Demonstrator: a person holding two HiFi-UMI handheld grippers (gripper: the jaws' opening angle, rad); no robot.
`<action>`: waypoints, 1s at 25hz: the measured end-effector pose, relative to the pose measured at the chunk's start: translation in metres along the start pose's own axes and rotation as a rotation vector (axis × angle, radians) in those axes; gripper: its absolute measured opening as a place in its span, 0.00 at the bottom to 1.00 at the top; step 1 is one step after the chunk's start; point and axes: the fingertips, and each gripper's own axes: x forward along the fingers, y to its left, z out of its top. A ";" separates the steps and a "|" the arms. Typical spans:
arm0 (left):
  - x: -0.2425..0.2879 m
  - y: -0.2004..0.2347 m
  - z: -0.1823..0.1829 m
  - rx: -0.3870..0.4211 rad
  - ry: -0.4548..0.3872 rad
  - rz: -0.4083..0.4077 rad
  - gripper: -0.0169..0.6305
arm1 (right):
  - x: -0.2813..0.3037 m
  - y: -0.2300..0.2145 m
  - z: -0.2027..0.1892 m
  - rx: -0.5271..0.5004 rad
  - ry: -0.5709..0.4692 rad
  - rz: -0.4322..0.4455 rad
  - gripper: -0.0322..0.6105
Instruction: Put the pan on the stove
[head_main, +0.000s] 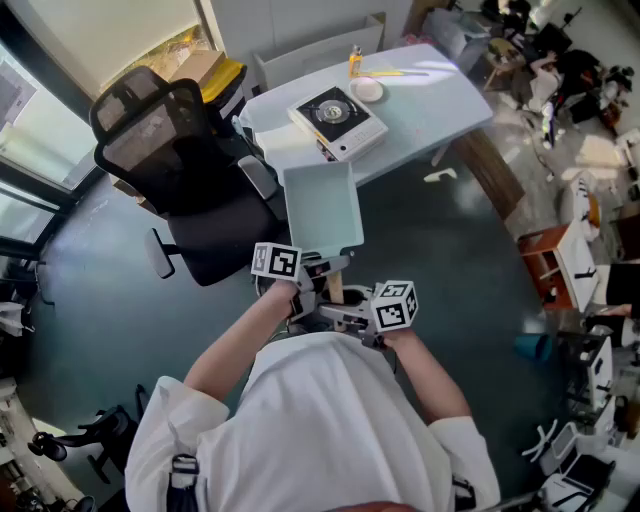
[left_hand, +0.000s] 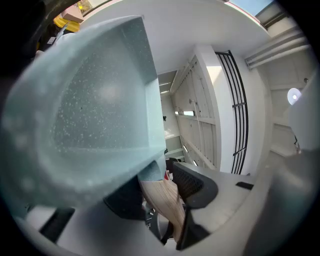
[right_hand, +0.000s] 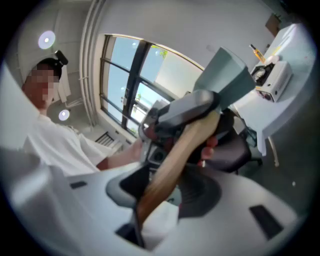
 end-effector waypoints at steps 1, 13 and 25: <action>0.000 0.001 0.000 -0.001 0.000 0.001 0.31 | 0.000 0.000 0.001 0.006 -0.002 0.001 0.33; 0.005 -0.001 0.000 0.005 0.000 0.000 0.31 | -0.005 0.001 0.002 0.004 -0.004 0.002 0.33; 0.024 -0.004 -0.001 0.004 -0.027 0.013 0.31 | -0.026 -0.002 0.001 0.001 0.026 0.030 0.34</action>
